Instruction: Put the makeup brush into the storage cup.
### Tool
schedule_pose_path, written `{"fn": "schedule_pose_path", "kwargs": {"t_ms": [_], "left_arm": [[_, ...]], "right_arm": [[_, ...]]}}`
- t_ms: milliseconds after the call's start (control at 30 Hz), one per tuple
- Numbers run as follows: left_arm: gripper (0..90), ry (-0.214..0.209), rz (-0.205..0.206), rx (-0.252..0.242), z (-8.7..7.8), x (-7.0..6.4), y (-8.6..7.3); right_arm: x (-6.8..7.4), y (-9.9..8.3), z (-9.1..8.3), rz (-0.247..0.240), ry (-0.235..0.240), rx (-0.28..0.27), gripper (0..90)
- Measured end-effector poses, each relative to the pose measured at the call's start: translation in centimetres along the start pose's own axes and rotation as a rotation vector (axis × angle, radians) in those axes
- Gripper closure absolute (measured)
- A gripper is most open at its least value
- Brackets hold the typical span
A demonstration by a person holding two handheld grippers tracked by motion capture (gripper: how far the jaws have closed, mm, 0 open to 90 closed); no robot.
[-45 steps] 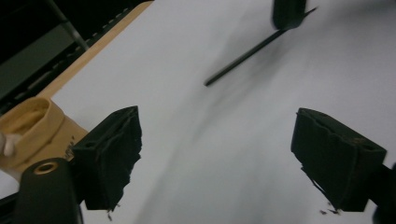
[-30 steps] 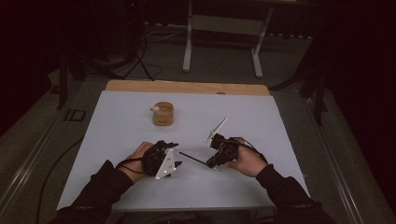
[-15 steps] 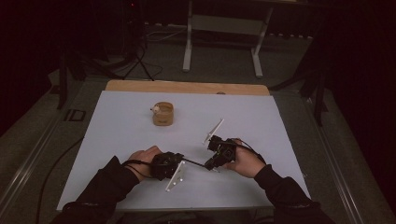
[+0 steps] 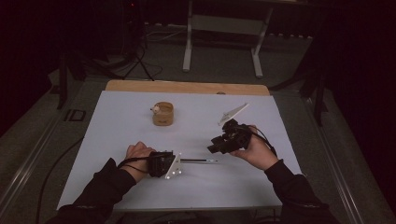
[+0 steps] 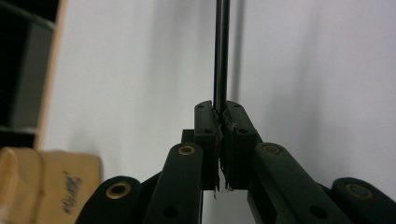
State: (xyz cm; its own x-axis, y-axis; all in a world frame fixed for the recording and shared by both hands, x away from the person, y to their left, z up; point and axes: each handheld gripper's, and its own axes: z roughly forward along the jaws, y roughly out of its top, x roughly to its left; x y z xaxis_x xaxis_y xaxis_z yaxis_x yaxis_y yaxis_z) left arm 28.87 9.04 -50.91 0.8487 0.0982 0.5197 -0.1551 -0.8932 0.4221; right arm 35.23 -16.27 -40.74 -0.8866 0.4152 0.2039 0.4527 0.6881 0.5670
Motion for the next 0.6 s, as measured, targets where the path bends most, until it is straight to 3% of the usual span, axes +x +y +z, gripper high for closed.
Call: {"fn": "schedule_pose_path", "kwargs": {"t_ms": [200,433,600], "left_arm": [[86.0,-0.076,-0.134,-0.054,-1.0,0.5,0.0],[86.0,-0.168,-0.335,-0.166,-2.1,1.1,-0.6],[86.0,-0.213,-0.455,-0.262,-2.8,1.5,-1.0]], "right_arm": [[-0.2,-0.1,-2.4,0.013,-0.029,-0.099,49.3],[-0.2,-0.5,-5.3,0.045,-0.081,-0.249,44.4],[-0.1,-1.0,-7.1,0.042,-0.12,-0.303,41.6]]}}
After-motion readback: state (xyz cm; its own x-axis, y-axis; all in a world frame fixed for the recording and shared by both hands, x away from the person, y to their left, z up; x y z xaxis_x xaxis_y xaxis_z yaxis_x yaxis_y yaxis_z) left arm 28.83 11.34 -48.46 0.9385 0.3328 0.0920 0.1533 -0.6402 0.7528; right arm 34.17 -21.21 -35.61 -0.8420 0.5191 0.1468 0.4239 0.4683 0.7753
